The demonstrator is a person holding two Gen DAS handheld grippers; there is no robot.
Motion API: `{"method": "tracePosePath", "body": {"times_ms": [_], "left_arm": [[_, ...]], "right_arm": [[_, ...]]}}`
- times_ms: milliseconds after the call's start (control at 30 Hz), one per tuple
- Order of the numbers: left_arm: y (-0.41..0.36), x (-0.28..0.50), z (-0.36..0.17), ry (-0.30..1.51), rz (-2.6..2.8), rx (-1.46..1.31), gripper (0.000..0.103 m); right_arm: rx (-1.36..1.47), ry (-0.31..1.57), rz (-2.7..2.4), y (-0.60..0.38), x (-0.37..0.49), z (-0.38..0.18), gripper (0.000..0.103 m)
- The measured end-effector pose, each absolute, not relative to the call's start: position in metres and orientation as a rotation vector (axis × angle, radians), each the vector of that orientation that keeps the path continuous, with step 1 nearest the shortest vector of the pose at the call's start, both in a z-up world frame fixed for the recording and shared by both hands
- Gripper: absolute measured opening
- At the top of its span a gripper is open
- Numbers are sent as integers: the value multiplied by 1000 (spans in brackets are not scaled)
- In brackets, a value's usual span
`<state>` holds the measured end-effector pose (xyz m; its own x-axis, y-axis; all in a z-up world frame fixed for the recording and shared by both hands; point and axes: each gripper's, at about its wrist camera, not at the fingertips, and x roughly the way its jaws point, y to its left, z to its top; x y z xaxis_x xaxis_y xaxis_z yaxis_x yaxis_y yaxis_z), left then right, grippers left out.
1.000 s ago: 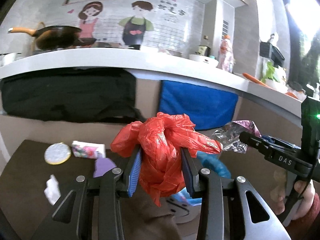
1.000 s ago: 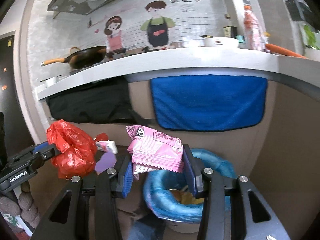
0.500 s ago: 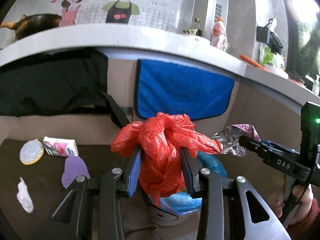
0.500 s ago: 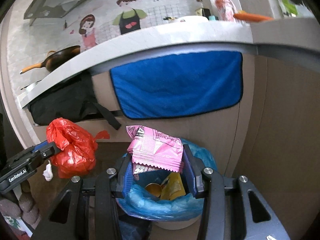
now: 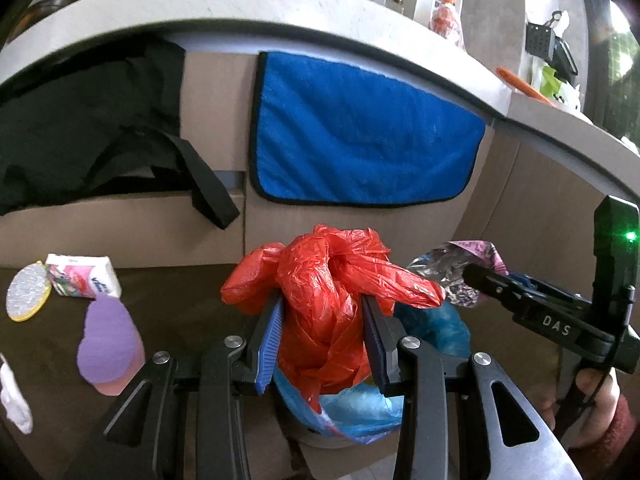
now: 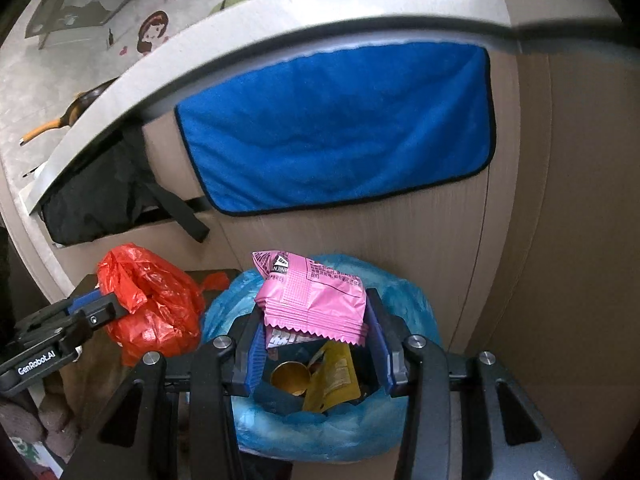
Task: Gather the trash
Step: 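Carry both tools over the blue-bagged bin and open both to drop items, then move both tools back over the remaining items on the table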
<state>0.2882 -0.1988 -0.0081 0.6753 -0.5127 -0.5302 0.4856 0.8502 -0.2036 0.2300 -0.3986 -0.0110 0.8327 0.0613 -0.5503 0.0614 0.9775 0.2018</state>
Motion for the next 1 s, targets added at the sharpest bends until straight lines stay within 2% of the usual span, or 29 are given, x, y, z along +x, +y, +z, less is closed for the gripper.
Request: {"method": "tracePosePath", "body": {"times_ms": [767,900,1000], "left_arm": [[-233,335,-53,723,-609,-62,39],[-225,342,-55,748,-658,-139,52],[-218,343,-50,736,-667,-181,57]], "right_arm": [[276,682,-7,-420,262,-61,43],[298,675,-26,-424,261,-66,52],[311,665,-35,-427,258,-65,54]]}}
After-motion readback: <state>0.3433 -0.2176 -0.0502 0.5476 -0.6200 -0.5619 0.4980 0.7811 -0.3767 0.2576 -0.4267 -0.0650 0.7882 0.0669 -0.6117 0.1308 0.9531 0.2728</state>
